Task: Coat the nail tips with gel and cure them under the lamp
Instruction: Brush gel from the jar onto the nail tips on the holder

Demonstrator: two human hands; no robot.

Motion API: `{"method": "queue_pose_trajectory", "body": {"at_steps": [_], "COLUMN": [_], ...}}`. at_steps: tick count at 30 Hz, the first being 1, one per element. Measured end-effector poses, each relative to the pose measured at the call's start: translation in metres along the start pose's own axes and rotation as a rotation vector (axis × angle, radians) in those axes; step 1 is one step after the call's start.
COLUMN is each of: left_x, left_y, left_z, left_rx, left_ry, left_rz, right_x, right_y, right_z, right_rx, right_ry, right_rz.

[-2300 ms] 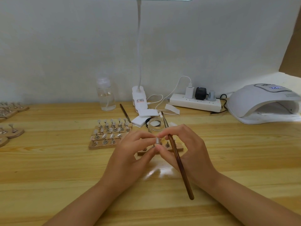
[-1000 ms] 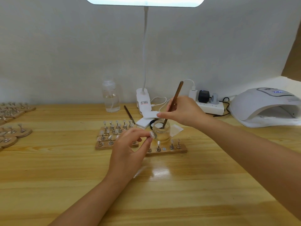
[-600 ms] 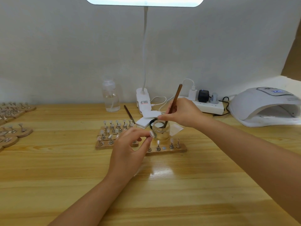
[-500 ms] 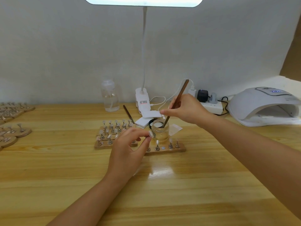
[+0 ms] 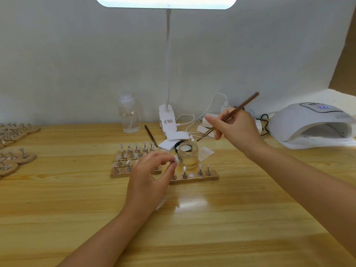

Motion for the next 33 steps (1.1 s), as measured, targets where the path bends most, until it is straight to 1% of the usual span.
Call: {"method": "queue_pose_trajectory", "body": {"at_steps": [3,7,9,11,14,16,19,21,25,29,33], "left_x": [0.000,0.000,0.000,0.000,0.000,-0.001,0.000,-0.001,-0.001,-0.001,-0.002], "left_y": [-0.001,-0.001,-0.001,0.000,0.000,0.001,0.002,0.002,0.003,0.003,0.003], "left_z": [0.001,0.000,0.000,0.000,-0.001,-0.001,-0.002,-0.003,-0.005,-0.006,-0.007], "left_rx": [-0.002,0.010,0.008,0.002,0.000,-0.001,-0.013,-0.018,-0.015,-0.009,-0.006], "left_ry": [0.017,0.022,0.031,0.033,0.022,0.014,0.015,0.016,-0.003,-0.011,-0.013], "left_rz": [0.017,0.029,0.029,0.025,0.017,-0.002,-0.028,-0.026,-0.027,-0.028,-0.039], "right_x": [0.026,0.064,0.079,0.090,0.096,0.097,0.098,0.099,0.098,0.096,0.095], "right_y": [0.002,0.012,0.018,0.023,0.025,0.027,0.032,0.032,0.033,0.034,0.035], "right_z": [-0.009,-0.012,-0.014,-0.016,-0.019,-0.018,-0.015,-0.013,-0.011,-0.010,-0.007], "right_rx": [-0.173,-0.304,-0.264,-0.176,-0.052,-0.025,-0.048,-0.048,0.041,0.108,0.099], "right_ry": [-0.124,-0.230,-0.327,-0.428,-0.524,-0.550,-0.558,-0.573,-0.589,-0.627,-0.624], "right_rz": [0.079,0.175,0.161,0.122,0.134,0.132,0.111,0.133,0.173,0.169,0.155]}}
Point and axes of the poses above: each hand's wrist, its own x-axis away from the middle knuckle, its own y-axis out of the palm, z = x × y, the point moved 5 cm from there along -x, towards the middle knuckle, and after that the axes turned 2 degrees about x, right-handed, at the moved point
